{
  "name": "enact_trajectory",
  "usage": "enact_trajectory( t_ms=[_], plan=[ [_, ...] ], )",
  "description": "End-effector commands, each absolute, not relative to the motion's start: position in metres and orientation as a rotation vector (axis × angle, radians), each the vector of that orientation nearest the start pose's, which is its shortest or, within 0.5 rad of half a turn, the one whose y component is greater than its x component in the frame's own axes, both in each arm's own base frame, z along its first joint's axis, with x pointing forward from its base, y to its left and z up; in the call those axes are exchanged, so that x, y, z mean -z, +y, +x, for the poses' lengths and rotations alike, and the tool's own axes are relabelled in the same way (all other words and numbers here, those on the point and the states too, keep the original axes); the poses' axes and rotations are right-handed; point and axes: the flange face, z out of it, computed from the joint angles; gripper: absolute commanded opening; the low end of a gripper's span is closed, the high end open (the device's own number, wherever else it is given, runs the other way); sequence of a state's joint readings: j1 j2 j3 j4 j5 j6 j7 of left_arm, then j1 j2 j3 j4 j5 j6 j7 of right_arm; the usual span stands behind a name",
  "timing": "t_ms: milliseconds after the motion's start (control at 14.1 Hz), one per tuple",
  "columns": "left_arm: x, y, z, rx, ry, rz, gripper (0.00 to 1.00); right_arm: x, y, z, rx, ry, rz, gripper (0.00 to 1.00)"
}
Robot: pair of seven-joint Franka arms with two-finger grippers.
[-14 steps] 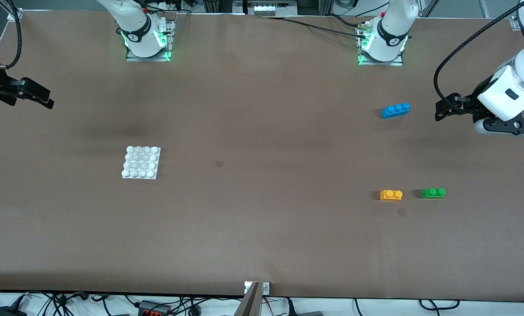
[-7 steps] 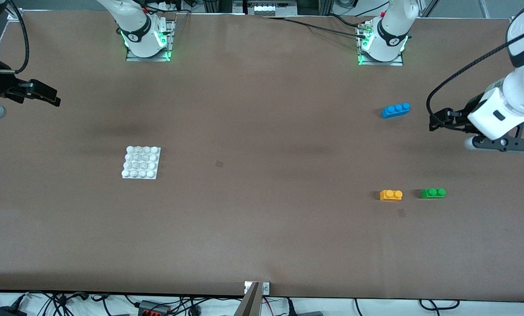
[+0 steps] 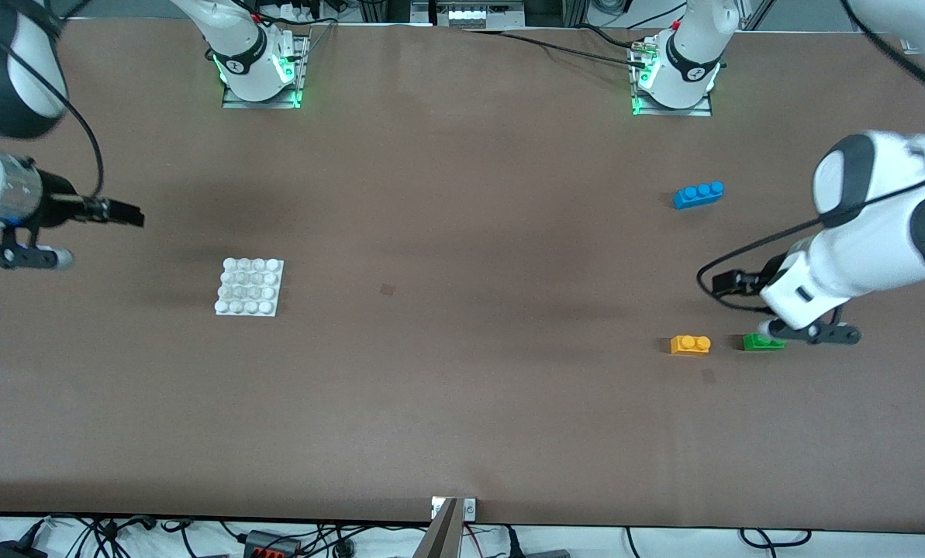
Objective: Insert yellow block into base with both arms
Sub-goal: 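Grasp the white base with the right gripper while the left gripper grasps the yellow block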
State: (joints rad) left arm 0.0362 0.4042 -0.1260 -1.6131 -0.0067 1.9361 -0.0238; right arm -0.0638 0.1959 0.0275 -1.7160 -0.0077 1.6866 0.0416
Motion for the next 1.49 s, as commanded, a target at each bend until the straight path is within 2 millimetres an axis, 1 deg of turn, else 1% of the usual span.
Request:
enact_trajectory(
  t_ms=[0, 71, 142, 212, 354, 425, 566, 637, 708, 778, 920, 991, 1132, 1203, 1415],
  plan=[
    [-0.335, -0.045, 0.683, -0.080, 0.076, -3.221, 1.00, -0.374, -0.020, 0.593, -0.268, 0.143, -3.106, 1.00],
    [-0.321, -0.044, 0.687, -0.055, 0.077, -3.218, 1.00, -0.345, -0.019, 0.587, -0.191, 0.167, -3.089, 1.00],
    [-0.305, -0.045, 0.691, -0.034, 0.082, -3.214, 1.00, -0.321, -0.012, 0.584, -0.148, 0.169, -3.080, 1.00],
    [-0.291, -0.043, 0.693, -0.022, 0.076, -3.214, 1.00, -0.295, -0.008, 0.582, -0.141, 0.171, -3.075, 1.00],
    [-0.273, -0.043, 0.695, -0.016, 0.072, -3.217, 1.00, -0.259, -0.007, 0.584, -0.134, 0.221, -3.040, 1.00],
    [-0.267, -0.042, 0.695, -0.019, 0.071, -3.217, 1.00, -0.240, -0.007, 0.585, -0.143, 0.228, -3.032, 1.00],
    [-0.255, -0.039, 0.697, 0.017, 0.089, -3.216, 1.00, -0.211, -0.002, 0.585, -0.140, 0.195, -3.037, 1.00],
    [-0.247, -0.036, 0.697, 0.017, 0.144, -3.211, 1.00, -0.197, -0.001, 0.583, -0.158, 0.182, -3.038, 1.00],
    [-0.240, -0.029, 0.697, 0.016, 0.189, -3.204, 1.00, -0.190, 0.000, 0.582, -0.166, 0.158, -3.038, 1.00],
    [-0.236, -0.027, 0.697, 0.022, 0.206, -3.203, 1.00, -0.186, 0.002, 0.581, -0.178, 0.151, -3.038, 0.96],
    [-0.229, -0.028, 0.693, 0.000, 0.211, -3.203, 1.00, -0.187, 0.004, 0.581, -0.178, 0.144, -3.038, 0.83],
    [-0.227, -0.027, 0.692, 0.012, 0.208, -3.203, 1.00, -0.186, 0.005, 0.582, -0.179, 0.141, -3.038, 0.80],
    [-0.221, -0.027, 0.691, 0.054, 0.204, -3.200, 1.00, -0.180, 0.006, 0.580, -0.195, 0.138, -3.038, 0.68],
    [-0.214, -0.028, 0.687, 0.039, 0.206, -3.202, 1.00, -0.176, 0.006, 0.580, -0.202, 0.139, -3.038, 0.65],
    [-0.210, -0.028, 0.684, 0.025, 0.209, -3.202, 1.00, -0.171, 0.007, 0.579, -0.213, 0.121, -3.038, 0.57]
  ],
)
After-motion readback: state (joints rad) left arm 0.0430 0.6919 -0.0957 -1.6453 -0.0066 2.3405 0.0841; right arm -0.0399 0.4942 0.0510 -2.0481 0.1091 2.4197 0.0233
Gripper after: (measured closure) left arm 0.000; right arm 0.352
